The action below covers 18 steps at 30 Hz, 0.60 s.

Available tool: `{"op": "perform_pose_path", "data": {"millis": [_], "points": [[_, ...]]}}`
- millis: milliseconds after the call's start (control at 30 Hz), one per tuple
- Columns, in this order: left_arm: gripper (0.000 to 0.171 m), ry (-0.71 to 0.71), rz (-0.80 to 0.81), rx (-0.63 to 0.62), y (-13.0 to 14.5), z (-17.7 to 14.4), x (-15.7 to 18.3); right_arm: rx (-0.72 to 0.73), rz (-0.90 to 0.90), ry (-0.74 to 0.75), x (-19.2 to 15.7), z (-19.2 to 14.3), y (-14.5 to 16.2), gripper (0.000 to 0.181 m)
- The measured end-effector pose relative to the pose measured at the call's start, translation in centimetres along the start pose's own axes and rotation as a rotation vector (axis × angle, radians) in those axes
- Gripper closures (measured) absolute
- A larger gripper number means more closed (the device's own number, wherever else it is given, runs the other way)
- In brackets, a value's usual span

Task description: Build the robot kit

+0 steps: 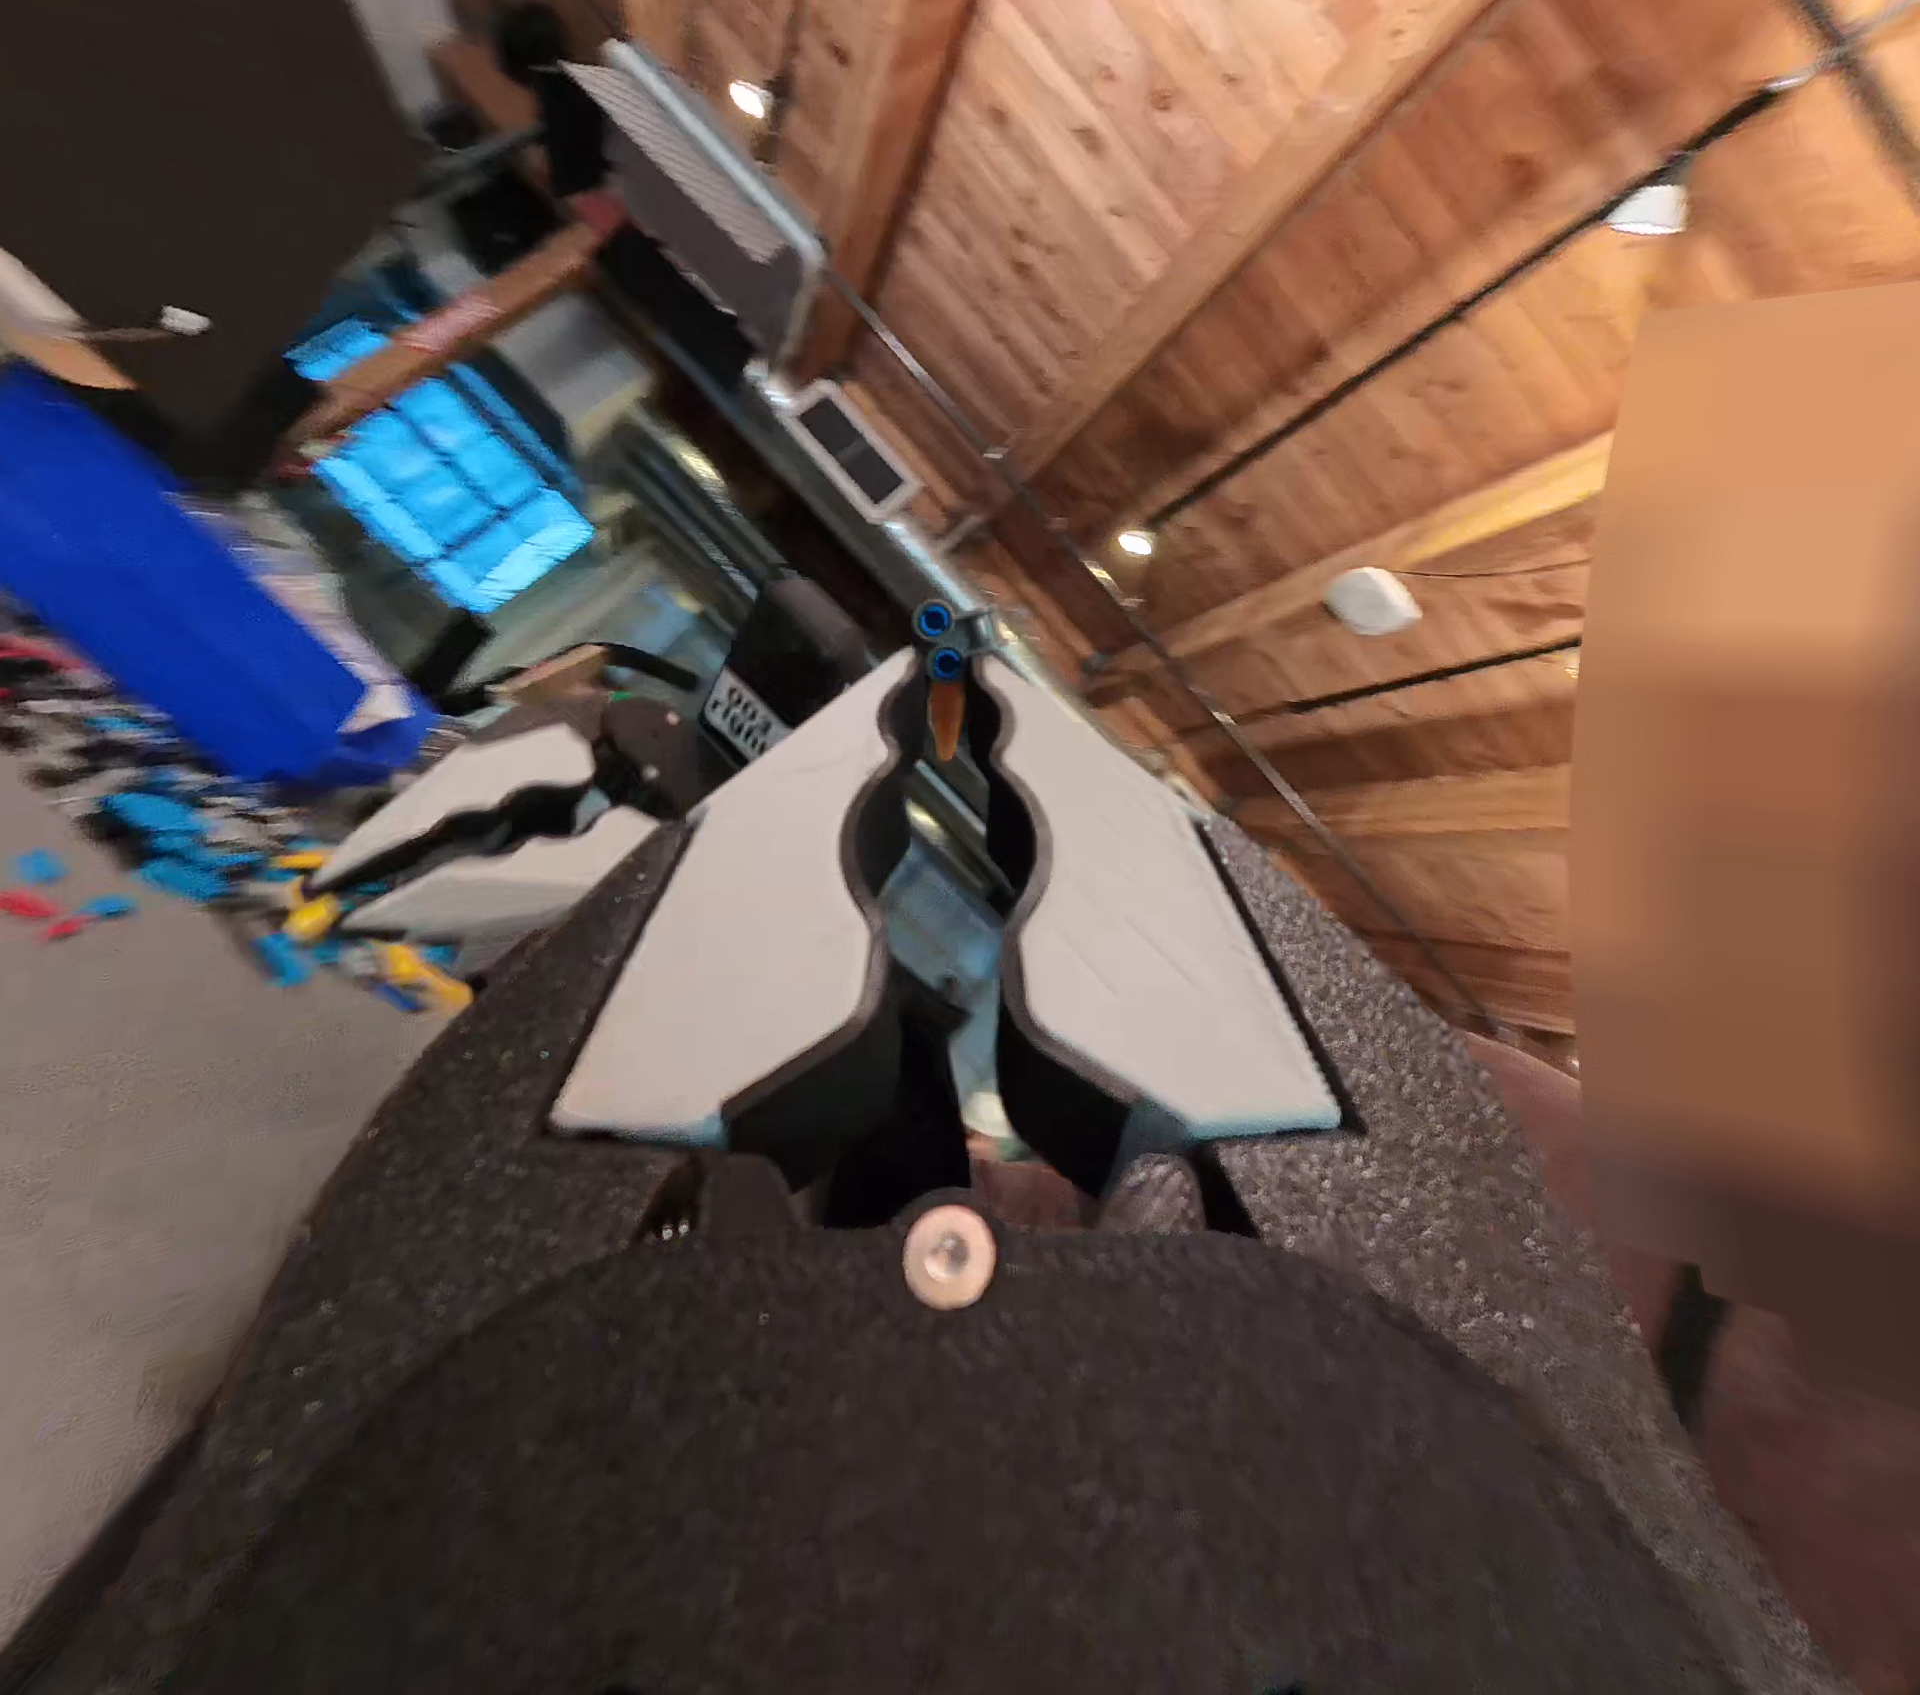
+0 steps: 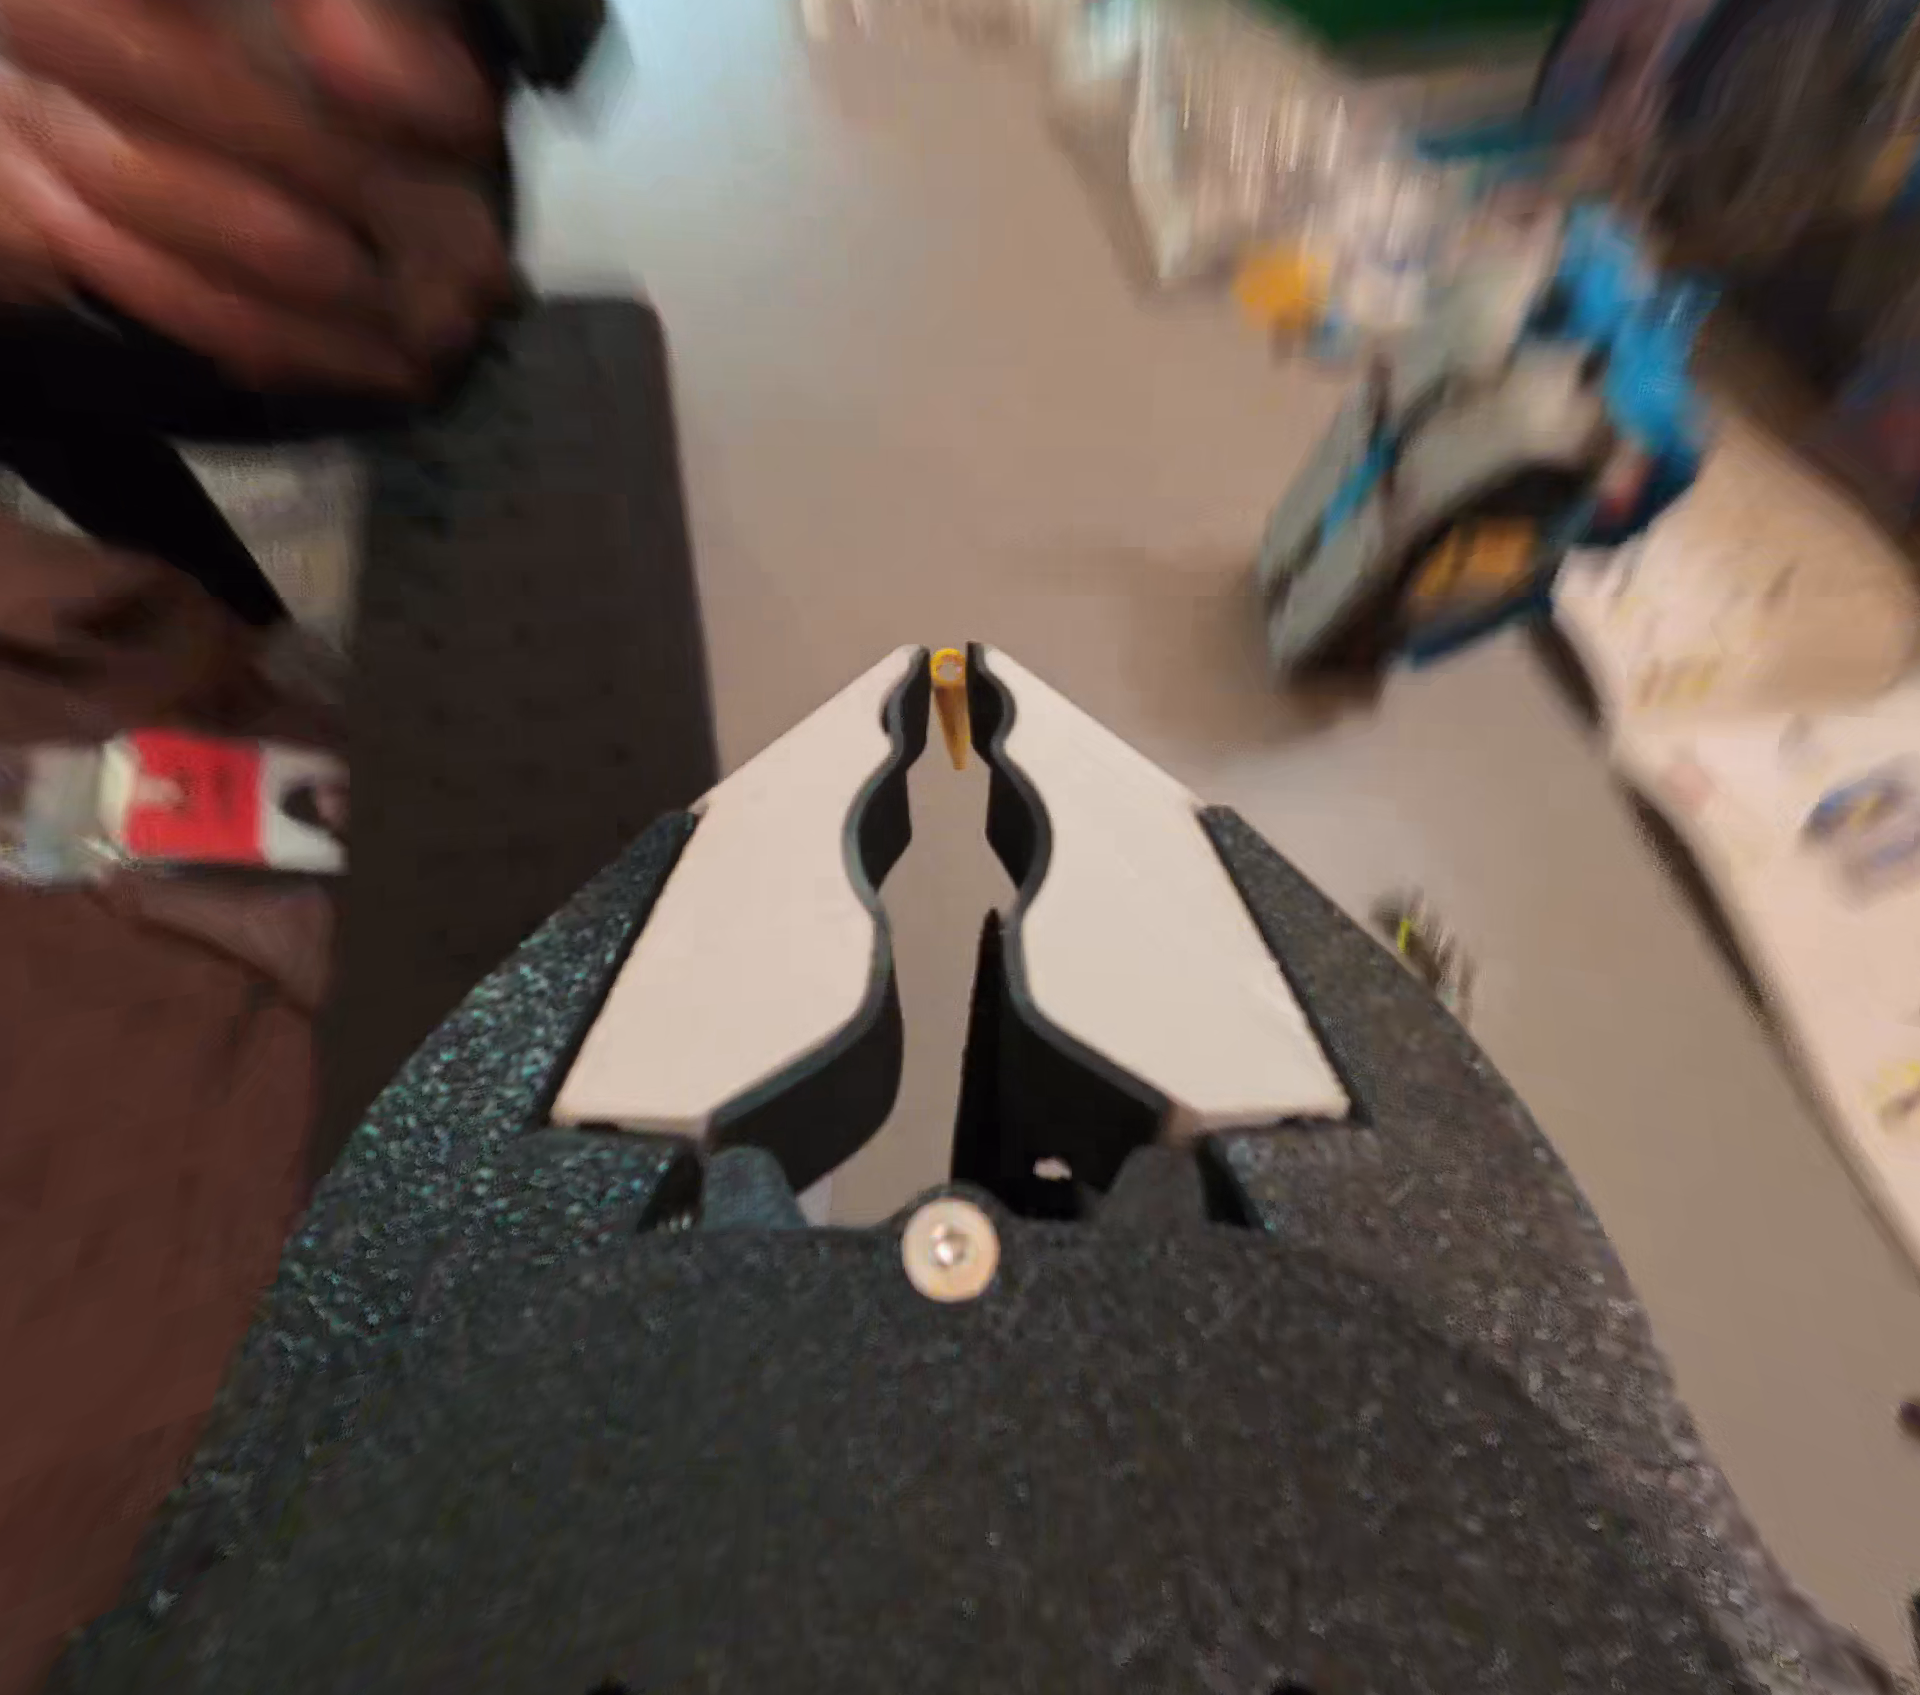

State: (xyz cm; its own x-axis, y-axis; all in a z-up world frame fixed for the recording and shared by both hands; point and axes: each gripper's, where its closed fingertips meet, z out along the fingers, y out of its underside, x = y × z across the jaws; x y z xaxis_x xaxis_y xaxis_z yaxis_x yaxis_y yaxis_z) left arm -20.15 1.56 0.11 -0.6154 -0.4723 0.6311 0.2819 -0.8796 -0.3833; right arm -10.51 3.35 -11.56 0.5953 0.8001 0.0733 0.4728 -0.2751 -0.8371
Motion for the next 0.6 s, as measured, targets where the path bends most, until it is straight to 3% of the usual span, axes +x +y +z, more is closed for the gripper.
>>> {"op": "perform_pose_path", "data": {"millis": [100, 167, 300, 600], "points": [[0.166, 0.101, -0.017, -0.049, 1.2, 0.6, 1.6, 0.305, -0.128, 0.022, -4.4, -3.8, -10.2, 0.175], [0.166, 0.16, -0.025, -0.059, 1.8, 0.8, 2.6, 0.366, -0.217, 0.061, -6.4, -4.7, -13.3, 0.175], [0.166, 0.223, -0.03, -0.084, 2.6, 1.0, 3.9, 0.417, -0.268, 0.02, -8.9, -4.8, -15.2, 0.175], [0.166, 0.246, 0.001, -0.09, 2.6, 1.1, 4.7, 0.448, -0.231, -0.04, -9.6, -4.2, -15.7, 0.175]]}}
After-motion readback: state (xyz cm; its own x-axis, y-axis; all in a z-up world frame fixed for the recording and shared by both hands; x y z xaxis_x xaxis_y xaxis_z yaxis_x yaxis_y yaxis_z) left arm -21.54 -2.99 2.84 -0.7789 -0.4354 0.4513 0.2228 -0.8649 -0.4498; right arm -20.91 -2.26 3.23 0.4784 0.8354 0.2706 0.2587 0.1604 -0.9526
